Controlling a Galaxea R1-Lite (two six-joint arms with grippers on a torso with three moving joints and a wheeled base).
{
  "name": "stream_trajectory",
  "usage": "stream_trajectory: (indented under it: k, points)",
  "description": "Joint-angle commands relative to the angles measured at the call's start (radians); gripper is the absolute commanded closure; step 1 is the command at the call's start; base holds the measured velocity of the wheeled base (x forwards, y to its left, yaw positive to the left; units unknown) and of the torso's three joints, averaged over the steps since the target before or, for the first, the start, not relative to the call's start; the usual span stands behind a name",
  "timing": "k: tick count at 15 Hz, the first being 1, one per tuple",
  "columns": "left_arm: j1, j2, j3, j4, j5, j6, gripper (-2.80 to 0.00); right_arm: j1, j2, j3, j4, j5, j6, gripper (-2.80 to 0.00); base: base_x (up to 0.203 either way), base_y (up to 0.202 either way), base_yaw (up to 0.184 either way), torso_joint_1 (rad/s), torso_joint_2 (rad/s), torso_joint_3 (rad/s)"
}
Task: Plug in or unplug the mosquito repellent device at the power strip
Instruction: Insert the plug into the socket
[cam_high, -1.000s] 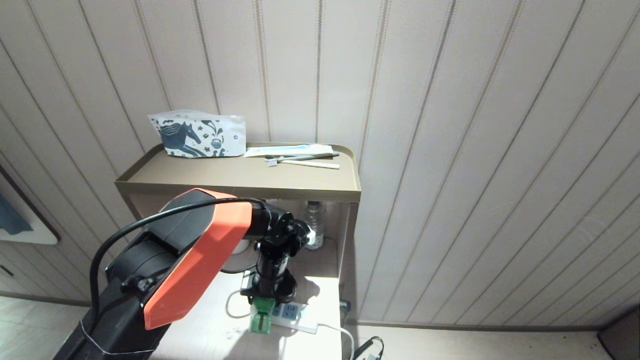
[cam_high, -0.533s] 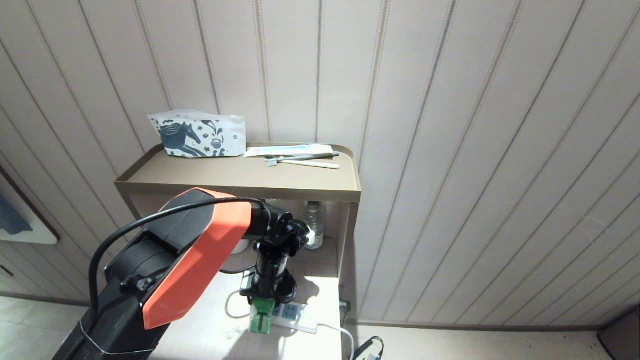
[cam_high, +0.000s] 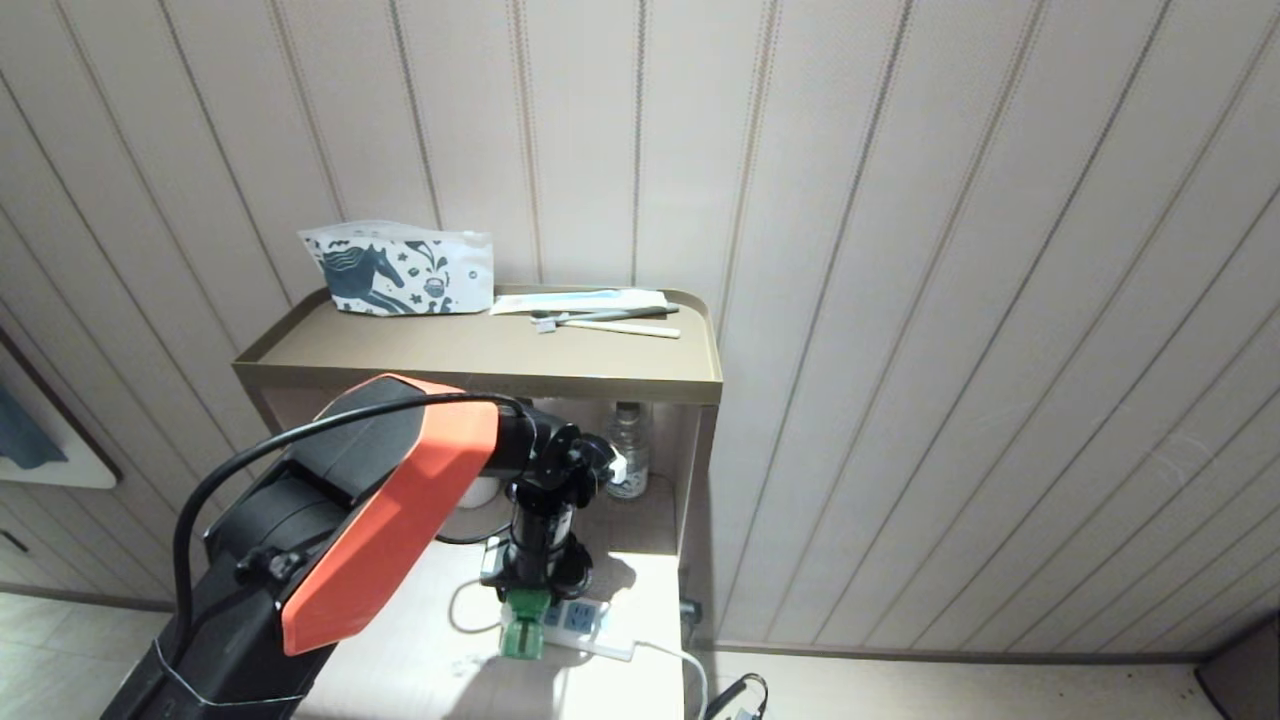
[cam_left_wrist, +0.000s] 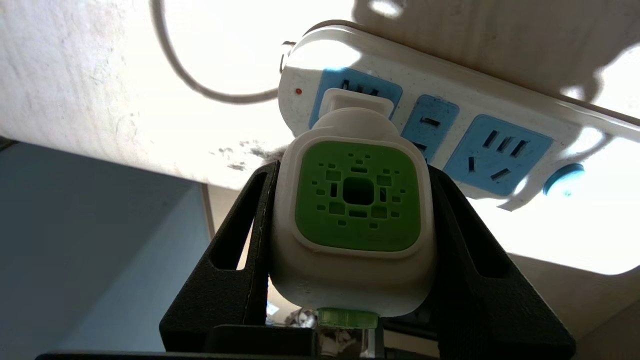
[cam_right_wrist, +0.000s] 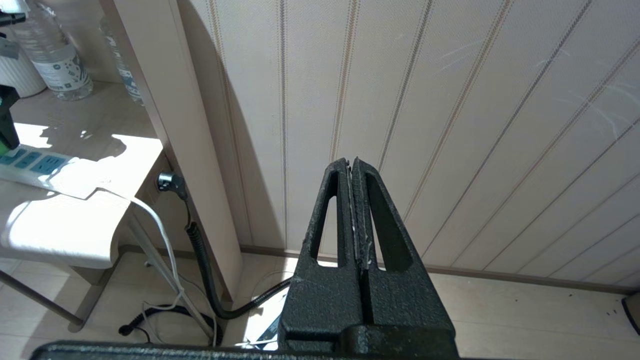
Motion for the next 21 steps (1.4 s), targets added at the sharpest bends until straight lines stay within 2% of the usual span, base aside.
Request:
stream_trajectory:
  k: [1,11,21]
  points:
    - [0.001,0.002,0.005,-0.003,0.0,-0.002,0.0,0.001,-0.001,0.0,0.0,0.0,-0.001,0.0,0.0,0.0,0.0,0.0,0.0,0.0]
    - [0.001,0.003,0.0,0.009,0.005,0.004,0.0,0.001,-0.001,0.0,0.0,0.0,-0.001,0.0,0.0,0.0,0.0,0.0,0.0,0.0]
    - [0.001,-0.025,-0.005,0.057,-0.034,0.016,0.0,0.0,-0.001,0.0,0.0,0.0,-0.001,0.0,0.0,0.0,0.0,0.0,0.0,0.0]
